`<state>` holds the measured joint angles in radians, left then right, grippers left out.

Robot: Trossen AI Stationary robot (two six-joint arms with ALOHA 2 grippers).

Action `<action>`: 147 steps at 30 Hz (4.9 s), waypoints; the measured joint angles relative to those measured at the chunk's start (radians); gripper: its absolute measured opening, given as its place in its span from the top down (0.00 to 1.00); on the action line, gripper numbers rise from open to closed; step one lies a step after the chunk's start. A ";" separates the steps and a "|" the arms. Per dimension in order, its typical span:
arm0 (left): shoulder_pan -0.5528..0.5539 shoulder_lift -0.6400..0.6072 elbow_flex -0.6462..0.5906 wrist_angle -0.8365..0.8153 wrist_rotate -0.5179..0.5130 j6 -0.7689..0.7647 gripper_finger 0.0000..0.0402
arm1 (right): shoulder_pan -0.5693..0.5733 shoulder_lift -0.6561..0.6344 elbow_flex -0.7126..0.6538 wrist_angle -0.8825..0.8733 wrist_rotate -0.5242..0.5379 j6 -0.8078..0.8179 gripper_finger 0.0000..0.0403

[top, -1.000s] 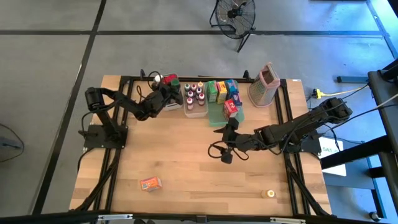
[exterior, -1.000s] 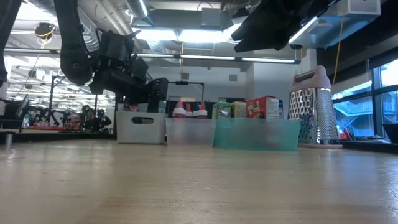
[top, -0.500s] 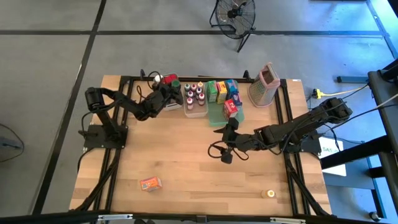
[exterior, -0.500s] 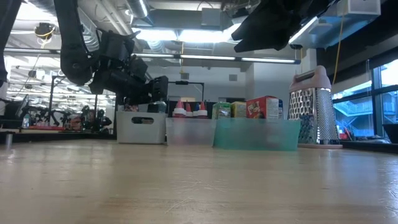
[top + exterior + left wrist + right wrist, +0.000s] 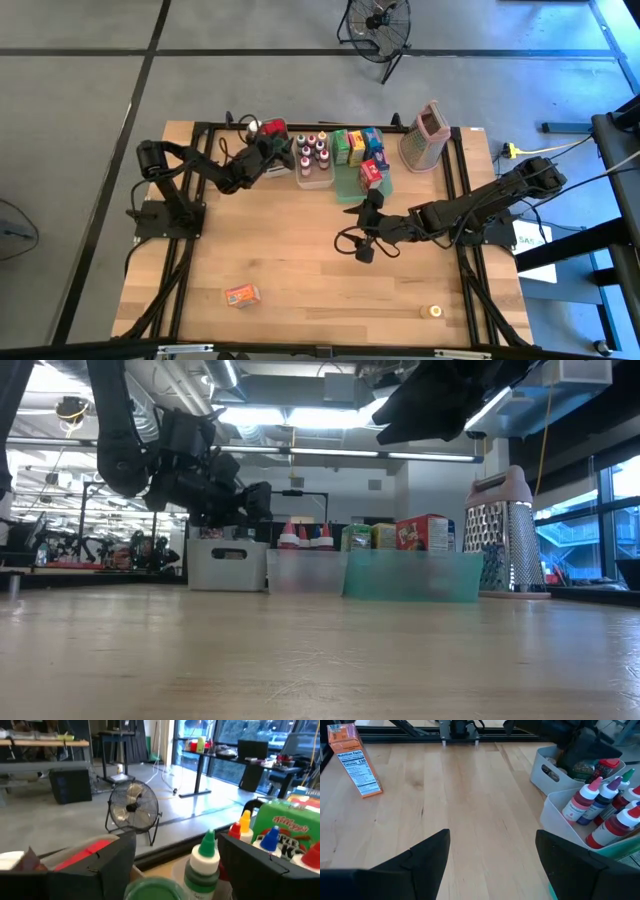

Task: Pick & Place Kitchen Items
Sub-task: Put the orange cereal box into the green bin

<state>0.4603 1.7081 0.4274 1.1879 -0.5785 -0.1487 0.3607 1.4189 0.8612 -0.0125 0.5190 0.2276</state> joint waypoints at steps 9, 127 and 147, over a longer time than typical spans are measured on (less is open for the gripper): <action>-0.047 -0.085 0.000 0.027 0.007 0.099 0.29 | 0.000 0.000 0.000 -0.007 -0.049 0.001 0.26; -1.487 -0.487 0.439 -1.485 0.169 -0.297 0.17 | 0.080 0.165 0.000 0.411 -0.127 0.213 0.26; -1.487 -0.430 0.439 -1.641 0.068 -0.477 0.17 | 0.079 0.204 0.000 0.495 -0.129 0.199 0.26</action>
<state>-1.0271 1.2781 0.8661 -0.4530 -0.5107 -0.6252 0.4397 1.6234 0.8608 0.4827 0.3897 0.4270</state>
